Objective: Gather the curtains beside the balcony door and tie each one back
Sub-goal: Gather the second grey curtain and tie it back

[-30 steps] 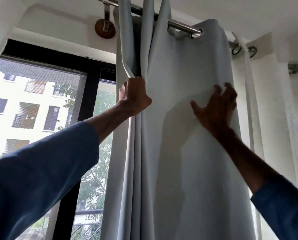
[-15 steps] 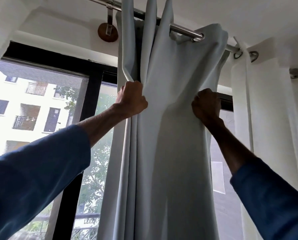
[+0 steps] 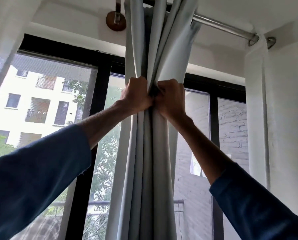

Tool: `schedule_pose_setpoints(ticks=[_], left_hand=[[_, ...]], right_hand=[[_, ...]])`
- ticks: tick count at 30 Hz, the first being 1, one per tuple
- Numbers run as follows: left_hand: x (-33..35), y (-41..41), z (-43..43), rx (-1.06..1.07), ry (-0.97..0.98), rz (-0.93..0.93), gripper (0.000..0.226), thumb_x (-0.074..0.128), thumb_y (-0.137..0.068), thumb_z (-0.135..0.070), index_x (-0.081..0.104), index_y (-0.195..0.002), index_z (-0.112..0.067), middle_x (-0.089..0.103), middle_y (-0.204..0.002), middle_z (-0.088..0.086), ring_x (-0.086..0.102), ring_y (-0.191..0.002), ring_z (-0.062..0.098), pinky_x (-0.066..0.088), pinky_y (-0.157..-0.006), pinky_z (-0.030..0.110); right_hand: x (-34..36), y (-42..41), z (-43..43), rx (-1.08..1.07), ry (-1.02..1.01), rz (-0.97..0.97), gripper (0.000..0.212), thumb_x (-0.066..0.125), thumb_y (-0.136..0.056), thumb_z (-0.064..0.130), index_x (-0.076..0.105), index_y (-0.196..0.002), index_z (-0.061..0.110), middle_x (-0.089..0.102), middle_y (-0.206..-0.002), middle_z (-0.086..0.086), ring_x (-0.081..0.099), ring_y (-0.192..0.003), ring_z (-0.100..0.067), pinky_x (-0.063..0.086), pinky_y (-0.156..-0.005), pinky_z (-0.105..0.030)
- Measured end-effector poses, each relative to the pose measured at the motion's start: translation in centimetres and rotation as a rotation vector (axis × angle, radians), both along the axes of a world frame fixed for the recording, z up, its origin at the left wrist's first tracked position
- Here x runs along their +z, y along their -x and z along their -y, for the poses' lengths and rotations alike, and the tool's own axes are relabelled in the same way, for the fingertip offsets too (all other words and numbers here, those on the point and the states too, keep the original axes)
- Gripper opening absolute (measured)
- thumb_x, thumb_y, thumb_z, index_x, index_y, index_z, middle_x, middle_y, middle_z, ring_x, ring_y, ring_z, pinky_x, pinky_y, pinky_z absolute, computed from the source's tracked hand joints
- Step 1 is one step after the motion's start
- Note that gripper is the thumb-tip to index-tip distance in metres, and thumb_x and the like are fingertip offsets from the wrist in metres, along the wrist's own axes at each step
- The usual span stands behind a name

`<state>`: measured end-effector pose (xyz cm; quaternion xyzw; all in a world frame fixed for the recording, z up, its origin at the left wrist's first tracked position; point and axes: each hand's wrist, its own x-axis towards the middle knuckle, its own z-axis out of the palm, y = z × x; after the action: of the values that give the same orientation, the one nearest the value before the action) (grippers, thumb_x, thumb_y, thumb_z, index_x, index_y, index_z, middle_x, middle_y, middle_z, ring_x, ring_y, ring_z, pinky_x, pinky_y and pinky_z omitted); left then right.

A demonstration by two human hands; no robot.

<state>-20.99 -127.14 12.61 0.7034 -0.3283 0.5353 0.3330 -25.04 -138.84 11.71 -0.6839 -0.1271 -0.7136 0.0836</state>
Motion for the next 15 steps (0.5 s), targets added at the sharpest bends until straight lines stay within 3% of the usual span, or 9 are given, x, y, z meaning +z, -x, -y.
schedule_pose_setpoints(ticks=[1,5,7,9,13,15], left_hand=[[-0.6,0.3,0.0,0.000,-0.010,-0.027,0.039,0.075,-0.081,-0.027,0.059,-0.100,0.002,0.065,-0.101,0.027,0.065,-0.097,0.045,0.043,-0.066,0.034],[-4.5,0.4,-0.3,-0.065,-0.011,-0.138,0.038,0.079,-0.065,-0.031,0.050,-0.077,-0.008,0.059,-0.083,0.016,0.060,-0.089,0.037,0.042,-0.062,0.033],[-7.7,0.1,-0.2,-0.094,0.004,-0.180,0.034,0.078,-0.065,-0.030,0.056,-0.076,-0.006,0.057,-0.078,0.012,0.053,-0.085,0.030,0.040,-0.060,0.033],[-11.6,0.1,0.3,-0.110,0.003,-0.203,0.026,0.078,-0.071,-0.024,0.061,-0.079,-0.004,0.059,-0.075,0.010,0.050,-0.078,0.028,0.046,-0.061,0.038],[-18.9,-0.3,1.1,-0.104,-0.010,-0.266,0.028,0.075,-0.073,-0.024,0.051,-0.067,-0.013,0.055,-0.061,0.005,0.045,-0.055,0.019,0.042,-0.053,0.032],[-22.2,-0.4,1.3,-0.083,-0.028,-0.301,0.028,0.073,-0.072,-0.024,0.048,-0.064,-0.016,0.054,-0.058,0.004,0.045,-0.051,0.018,0.043,-0.054,0.033]], right_hand=[[-1.3,0.1,0.1,0.081,-0.042,0.027,0.040,0.055,-0.066,0.010,0.018,-0.053,0.016,0.012,-0.064,-0.004,0.026,-0.050,0.002,0.014,-0.045,-0.027],[-7.0,-0.1,1.2,0.262,-0.231,-0.027,0.038,0.069,-0.073,0.013,0.039,-0.051,0.006,0.024,-0.047,0.003,0.025,-0.046,-0.002,0.021,-0.046,-0.028],[-10.1,0.2,1.9,0.346,-0.314,-0.121,0.023,0.077,-0.072,0.015,0.062,-0.058,0.005,0.055,-0.046,0.004,0.046,-0.049,-0.002,0.038,-0.047,-0.028],[-13.5,0.8,2.0,0.418,-0.371,-0.216,0.005,0.082,-0.074,0.017,0.078,-0.074,0.014,0.074,-0.064,0.004,0.071,-0.062,-0.010,0.053,-0.051,-0.032],[-20.1,1.6,1.7,0.530,-0.475,-0.359,0.019,0.079,-0.079,0.004,0.083,-0.092,0.018,0.078,-0.075,0.011,0.072,-0.066,0.001,0.049,-0.052,-0.015],[-23.6,1.6,1.8,0.506,-0.506,-0.409,0.017,0.078,-0.081,0.007,0.083,-0.091,0.020,0.077,-0.074,0.012,0.073,-0.068,-0.001,0.050,-0.054,-0.018]])
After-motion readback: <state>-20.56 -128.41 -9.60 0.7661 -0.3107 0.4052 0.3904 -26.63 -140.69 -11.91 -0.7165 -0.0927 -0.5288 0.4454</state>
